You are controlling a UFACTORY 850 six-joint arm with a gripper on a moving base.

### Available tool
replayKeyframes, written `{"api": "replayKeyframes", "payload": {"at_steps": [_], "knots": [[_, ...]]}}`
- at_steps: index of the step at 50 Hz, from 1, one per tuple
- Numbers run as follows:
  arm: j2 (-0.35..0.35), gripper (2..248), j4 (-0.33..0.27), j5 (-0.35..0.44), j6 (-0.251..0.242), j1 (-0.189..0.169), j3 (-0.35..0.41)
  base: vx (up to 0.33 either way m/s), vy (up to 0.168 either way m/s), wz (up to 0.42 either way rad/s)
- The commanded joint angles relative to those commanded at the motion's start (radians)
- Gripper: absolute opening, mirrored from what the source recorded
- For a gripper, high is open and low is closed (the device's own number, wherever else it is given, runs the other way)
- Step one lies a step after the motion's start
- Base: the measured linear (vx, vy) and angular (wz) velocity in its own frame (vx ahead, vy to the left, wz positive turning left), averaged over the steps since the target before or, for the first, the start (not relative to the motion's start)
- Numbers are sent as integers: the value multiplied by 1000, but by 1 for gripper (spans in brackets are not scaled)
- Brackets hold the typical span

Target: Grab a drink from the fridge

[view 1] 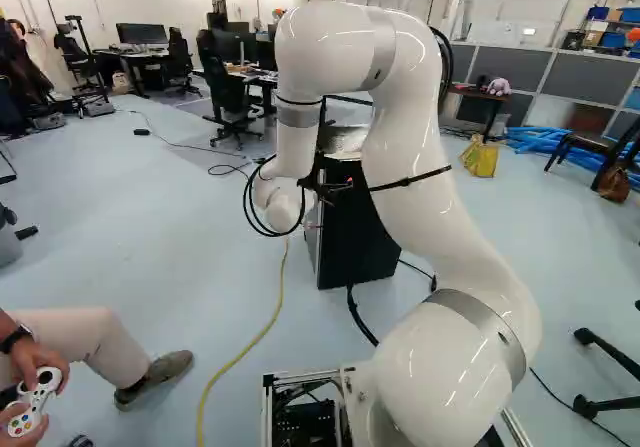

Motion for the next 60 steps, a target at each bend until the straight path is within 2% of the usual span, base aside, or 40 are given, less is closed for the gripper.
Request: {"api": "replayKeyframes", "payload": {"at_steps": [28, 60], "knots": [[-19, 247, 0, 0, 0, -9, -32, 0, 0, 0], [-27, 247, 15, 20, 0, -43, -46, 0, 0, 0]]}}
